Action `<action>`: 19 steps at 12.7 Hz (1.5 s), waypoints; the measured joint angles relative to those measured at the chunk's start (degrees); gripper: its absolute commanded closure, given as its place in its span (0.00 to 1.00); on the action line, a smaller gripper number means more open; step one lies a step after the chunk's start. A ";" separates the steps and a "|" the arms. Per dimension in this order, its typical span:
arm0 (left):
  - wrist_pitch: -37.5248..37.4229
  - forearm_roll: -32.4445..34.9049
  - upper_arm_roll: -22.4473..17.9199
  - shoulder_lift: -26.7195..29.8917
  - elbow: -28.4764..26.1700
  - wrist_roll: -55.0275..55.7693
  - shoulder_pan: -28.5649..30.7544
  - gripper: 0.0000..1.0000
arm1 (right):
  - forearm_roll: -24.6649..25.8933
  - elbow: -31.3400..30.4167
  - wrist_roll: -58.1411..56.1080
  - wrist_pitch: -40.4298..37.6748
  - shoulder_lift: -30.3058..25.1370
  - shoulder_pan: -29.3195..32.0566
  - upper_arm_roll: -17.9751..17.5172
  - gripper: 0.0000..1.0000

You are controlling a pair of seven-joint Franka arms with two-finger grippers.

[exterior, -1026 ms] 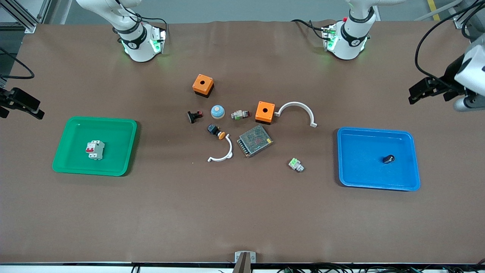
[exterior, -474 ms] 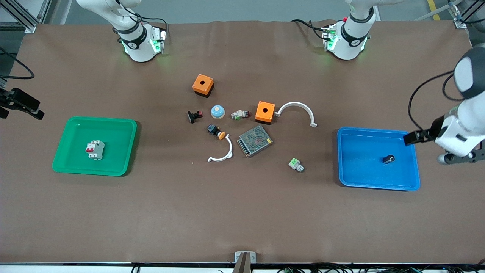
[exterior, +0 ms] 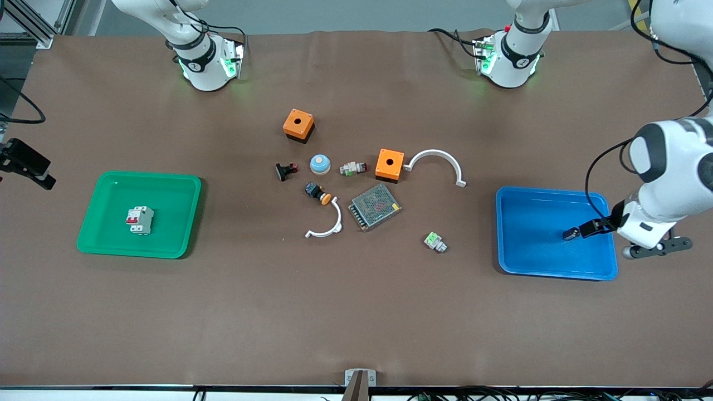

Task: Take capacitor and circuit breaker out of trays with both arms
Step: 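Move the left gripper down to the black capacitor in the blue tray, then grasp the capacitor with the left gripper while the right gripper reaches the breaker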

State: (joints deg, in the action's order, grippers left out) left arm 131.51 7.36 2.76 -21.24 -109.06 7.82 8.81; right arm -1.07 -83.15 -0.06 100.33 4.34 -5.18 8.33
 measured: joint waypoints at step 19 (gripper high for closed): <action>7.75 2.06 1.62 -9.88 -2.57 -0.01 2.96 1.00 | -1.51 -37.28 -26.97 28.36 12.97 8.08 0.76 0.00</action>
State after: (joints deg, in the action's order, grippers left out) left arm 139.27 9.41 4.38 -31.12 -111.62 7.81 11.78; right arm -2.57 -120.43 -27.02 128.69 17.30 2.90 9.09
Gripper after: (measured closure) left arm 0.507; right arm 0.000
